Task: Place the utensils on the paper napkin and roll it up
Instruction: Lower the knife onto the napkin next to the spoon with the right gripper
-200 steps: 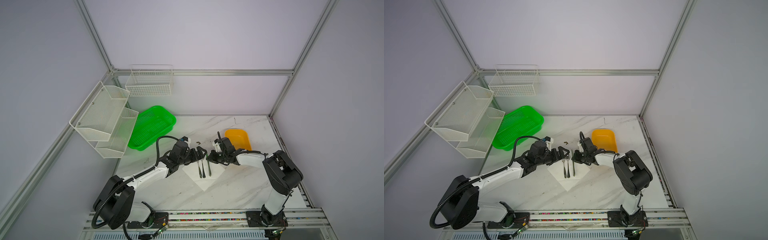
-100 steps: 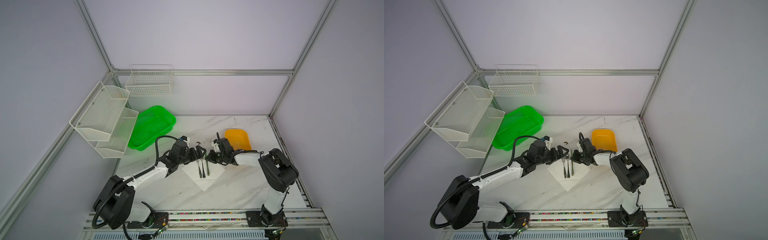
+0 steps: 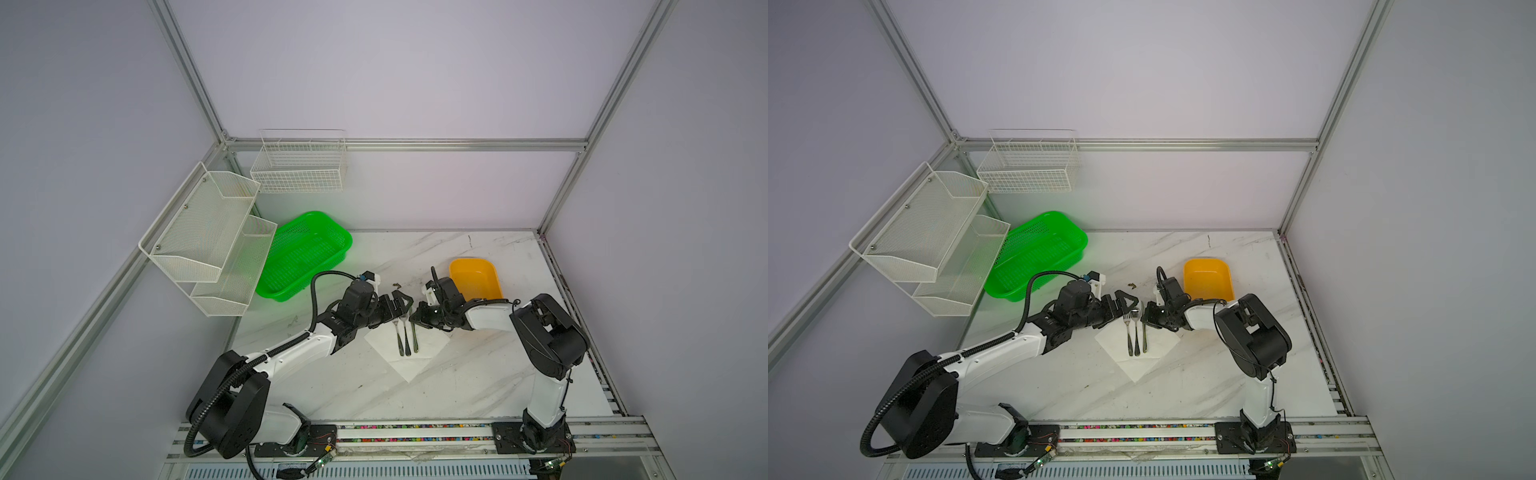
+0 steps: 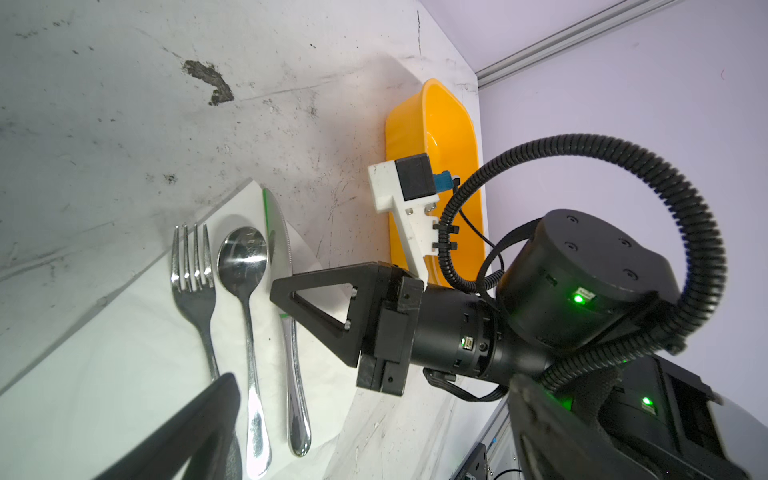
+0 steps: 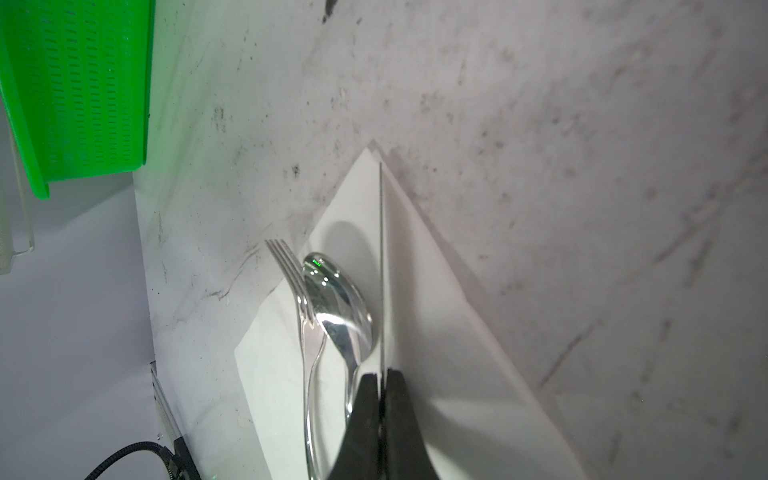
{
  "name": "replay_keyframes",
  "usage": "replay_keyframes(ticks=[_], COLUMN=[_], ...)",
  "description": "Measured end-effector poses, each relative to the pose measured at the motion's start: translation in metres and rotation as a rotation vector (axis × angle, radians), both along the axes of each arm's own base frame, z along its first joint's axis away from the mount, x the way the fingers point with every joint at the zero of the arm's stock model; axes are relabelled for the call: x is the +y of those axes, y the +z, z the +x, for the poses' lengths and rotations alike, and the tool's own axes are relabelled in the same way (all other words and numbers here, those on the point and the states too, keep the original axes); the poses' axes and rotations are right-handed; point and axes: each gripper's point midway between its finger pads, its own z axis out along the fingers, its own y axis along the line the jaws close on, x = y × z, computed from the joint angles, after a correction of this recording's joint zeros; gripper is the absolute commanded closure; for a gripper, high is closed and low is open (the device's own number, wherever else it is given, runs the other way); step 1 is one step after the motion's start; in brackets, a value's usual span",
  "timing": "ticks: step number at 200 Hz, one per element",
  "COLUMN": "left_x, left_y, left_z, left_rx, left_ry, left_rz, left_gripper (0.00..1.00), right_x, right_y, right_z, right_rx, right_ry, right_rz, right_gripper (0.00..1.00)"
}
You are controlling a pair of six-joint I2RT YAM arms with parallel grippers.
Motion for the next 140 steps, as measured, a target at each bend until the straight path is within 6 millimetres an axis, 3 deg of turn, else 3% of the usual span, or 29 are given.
replay_keyframes(ticks=[56,140], left_x=[0.0010,0.0006], left_y=[0.0002,0.0005], left_z=[0.0010,0.0008], left_rx=[0.000,0.000], left_ry=[0.003,0.000], left_rz=[-0.002,-0.004], left_gripper=[0.00,0.00], right_x=[-0.0016,-0.0052], right_y=[-0.0012,-0.0015], right_z=[0.0008,0.0015], right_rx=[-0.003,0.000], right_ry=[-0.006,-0.019], right_rz=[-0.010,-0.036], right_gripper=[0.86,0.86])
